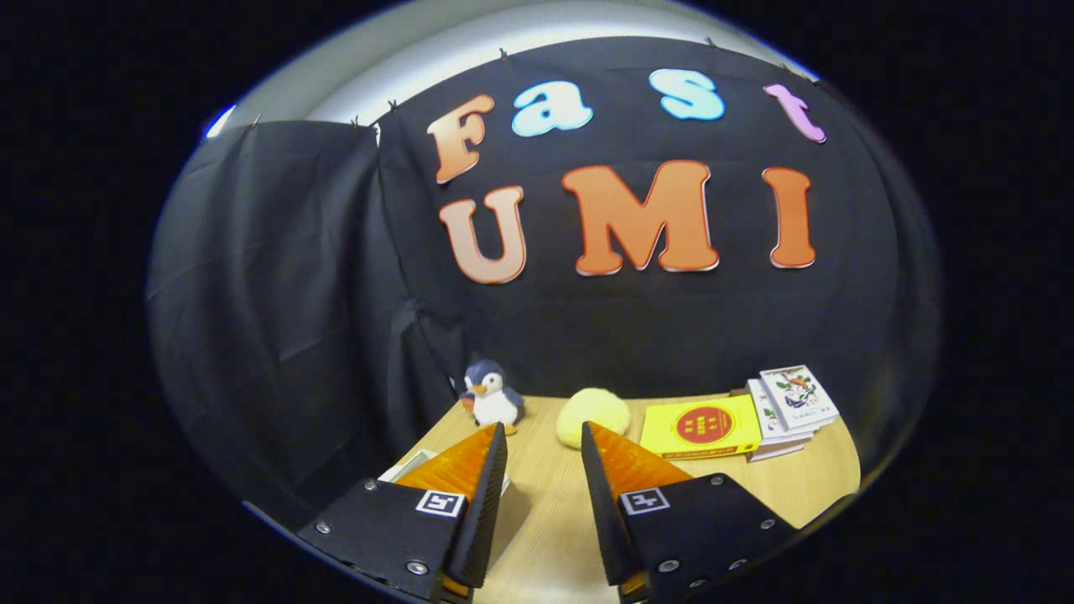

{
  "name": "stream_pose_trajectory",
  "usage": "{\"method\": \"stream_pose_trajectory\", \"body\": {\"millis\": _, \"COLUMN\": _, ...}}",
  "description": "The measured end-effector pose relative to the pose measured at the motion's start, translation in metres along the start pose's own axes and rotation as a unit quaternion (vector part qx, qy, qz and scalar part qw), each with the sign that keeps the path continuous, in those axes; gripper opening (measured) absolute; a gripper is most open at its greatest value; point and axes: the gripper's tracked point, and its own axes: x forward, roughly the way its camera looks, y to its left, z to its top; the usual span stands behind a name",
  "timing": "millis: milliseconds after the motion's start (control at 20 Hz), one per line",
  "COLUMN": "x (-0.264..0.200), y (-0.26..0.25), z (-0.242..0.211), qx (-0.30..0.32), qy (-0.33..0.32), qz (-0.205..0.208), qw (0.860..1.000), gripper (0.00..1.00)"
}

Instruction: Open the storage box then place both shoes into the box .Put the left shoe in first, then the right shoe, with the right side of both shoes facing outward in a uniform manner.

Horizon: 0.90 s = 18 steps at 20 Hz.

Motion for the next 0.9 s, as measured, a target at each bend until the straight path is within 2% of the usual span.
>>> {"method": "stream_pose_trajectory", "body": {"millis": 150, "x": -0.016, "y": -0.038, "z": 0.024, "qx": -0.019, "qy": -0.044, "qz": -0.024, "qw": 0.999, "gripper": 0.54}}
{"method": "stream_pose_trajectory", "body": {"millis": 250, "x": -0.028, "y": -0.060, "z": 0.038, "qx": -0.022, "qy": -0.071, "qz": -0.036, "qw": 0.997, "gripper": 0.58}}
{"method": "stream_pose_trajectory", "body": {"millis": 450, "x": -0.047, "y": -0.100, "z": 0.056, "qx": -0.037, "qy": -0.106, "qz": -0.059, "qw": 0.992, "gripper": 0.77}}
{"method": "stream_pose_trajectory", "body": {"millis": 600, "x": -0.055, "y": -0.118, "z": 0.063, "qx": -0.027, "qy": -0.120, "qz": -0.063, "qw": 0.990, "gripper": 0.89}}
{"method": "stream_pose_trajectory", "body": {"millis": 900, "x": -0.064, "y": -0.134, "z": 0.090, "qx": -0.027, "qy": -0.160, "qz": -0.045, "qw": 0.986, "gripper": 0.95}}
